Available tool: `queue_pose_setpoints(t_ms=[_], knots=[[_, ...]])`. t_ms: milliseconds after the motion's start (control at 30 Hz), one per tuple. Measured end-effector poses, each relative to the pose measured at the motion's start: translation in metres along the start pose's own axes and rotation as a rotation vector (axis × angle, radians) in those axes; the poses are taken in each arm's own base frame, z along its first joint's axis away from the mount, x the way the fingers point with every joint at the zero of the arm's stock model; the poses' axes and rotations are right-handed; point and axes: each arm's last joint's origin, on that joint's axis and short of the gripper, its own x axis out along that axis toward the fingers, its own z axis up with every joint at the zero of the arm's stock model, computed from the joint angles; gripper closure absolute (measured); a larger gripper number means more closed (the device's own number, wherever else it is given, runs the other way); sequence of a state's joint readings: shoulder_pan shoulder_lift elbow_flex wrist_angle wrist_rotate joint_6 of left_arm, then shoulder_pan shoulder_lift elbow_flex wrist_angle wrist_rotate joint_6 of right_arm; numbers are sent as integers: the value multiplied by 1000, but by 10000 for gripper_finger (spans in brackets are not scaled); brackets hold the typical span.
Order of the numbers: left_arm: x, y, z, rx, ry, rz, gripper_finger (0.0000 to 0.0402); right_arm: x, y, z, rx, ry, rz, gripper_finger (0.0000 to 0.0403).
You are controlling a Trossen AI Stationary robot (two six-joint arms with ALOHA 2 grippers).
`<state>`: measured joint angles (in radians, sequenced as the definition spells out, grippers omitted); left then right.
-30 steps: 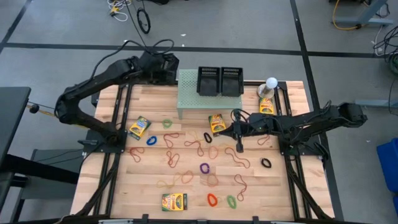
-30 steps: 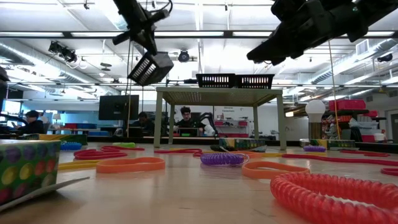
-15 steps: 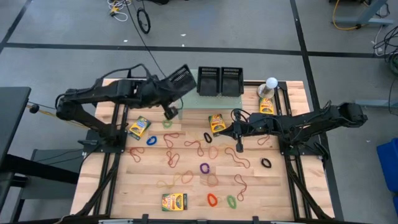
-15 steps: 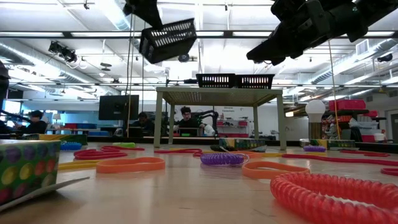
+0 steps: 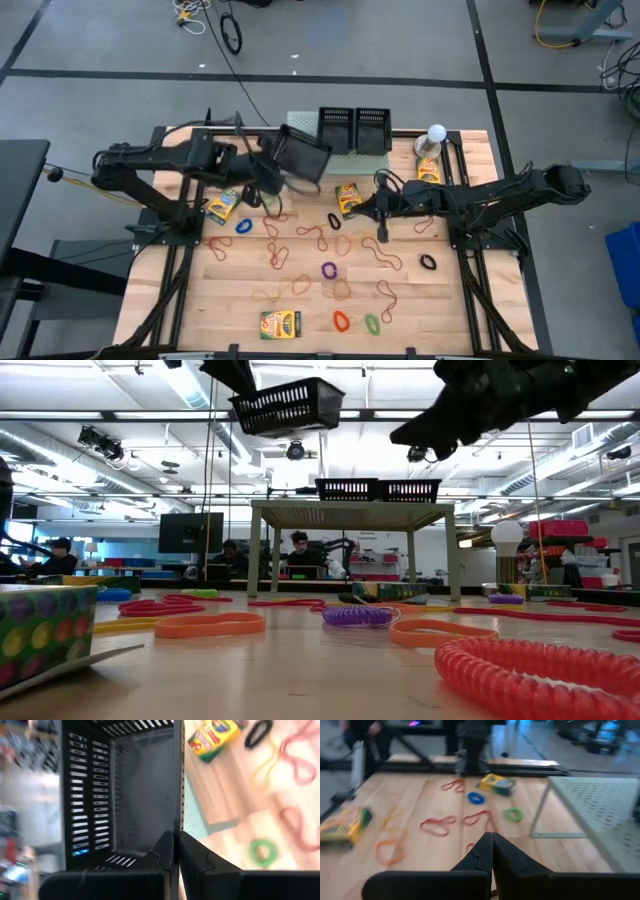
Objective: Pick & Place Office Desk Supplies
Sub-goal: Put the black bin on the shelf
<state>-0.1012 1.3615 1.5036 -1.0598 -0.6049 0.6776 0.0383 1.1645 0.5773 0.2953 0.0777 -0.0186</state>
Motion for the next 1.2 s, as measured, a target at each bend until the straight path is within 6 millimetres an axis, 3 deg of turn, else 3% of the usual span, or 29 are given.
queue_pose_setpoints(t_ms=[133, 400, 500, 700, 967, 1200], knots=[[3, -17, 4, 180, 21, -17, 385, 0, -2, 12, 113, -25, -59, 381], [24, -79, 7, 511, 73, -56, 385, 0, -1, 46, 287, 58, -65, 300], [28, -96, 9, 589, 56, -33, 385, 9, 3, 44, 355, 59, -55, 280], [51, -136, 6, 751, -10, -40, 385, 34, 18, 21, 380, 168, -47, 268], [82, -172, 5, 791, -116, -87, 379, 46, 29, 17, 352, 139, -12, 268], [92, -183, 10, 642, -126, -155, 328, 46, 31, 17, 326, 143, -5, 268]])
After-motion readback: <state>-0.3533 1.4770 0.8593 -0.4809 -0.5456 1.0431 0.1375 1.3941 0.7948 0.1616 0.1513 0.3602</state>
